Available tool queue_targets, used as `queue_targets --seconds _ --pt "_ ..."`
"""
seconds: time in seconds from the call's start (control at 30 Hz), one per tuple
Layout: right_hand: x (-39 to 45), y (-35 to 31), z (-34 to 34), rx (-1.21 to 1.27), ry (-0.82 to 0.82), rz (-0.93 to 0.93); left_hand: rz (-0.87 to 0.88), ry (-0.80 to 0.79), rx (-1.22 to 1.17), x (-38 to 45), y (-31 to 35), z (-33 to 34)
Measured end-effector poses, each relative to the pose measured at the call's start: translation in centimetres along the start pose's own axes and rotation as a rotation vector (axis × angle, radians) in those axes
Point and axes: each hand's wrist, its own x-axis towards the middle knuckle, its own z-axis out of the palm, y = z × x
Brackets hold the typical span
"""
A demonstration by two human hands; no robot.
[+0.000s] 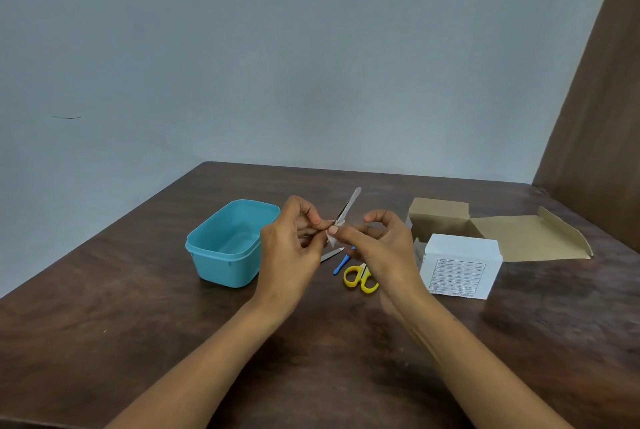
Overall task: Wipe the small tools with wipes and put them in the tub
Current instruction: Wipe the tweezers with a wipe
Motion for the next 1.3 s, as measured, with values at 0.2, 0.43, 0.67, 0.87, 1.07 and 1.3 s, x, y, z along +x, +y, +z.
queue_targets --seconds 0.2,0.43,0.67,0.87,1.07,1.3 --pt "0.0 -0.8 -0.5 0.117 0.084 -0.007 -0.019 -0.015 -0.055 -0.2 0.4 0.3" --pt "-0.1 -0.2 -0.4 -0.158 0.082 -0.134 -0.007 -0.059 -0.025 -0.1 0.2 0.0" --pt "0.7 -0.5 -1.1 -0.343 -0.043 -0.155 -0.203 -0.110 -0.199 0.7 0.5 -0.2" --pt "0.9 -1.0 -1.5 -0.381 -0.158 -0.060 -0.355 -0.102 -0.371 1.1 0.7 -0.5" --pt "0.7 -1.1 -1.6 -0.483 -0.191 -0.063 -0.398 -0.054 -0.427 1.3 0.6 -0.8" --pt "0.5 -1.4 -1.7 -0.466 -0.045 -0.216 -0.386 -0.126 -0.378 0.8 0.6 -0.2"
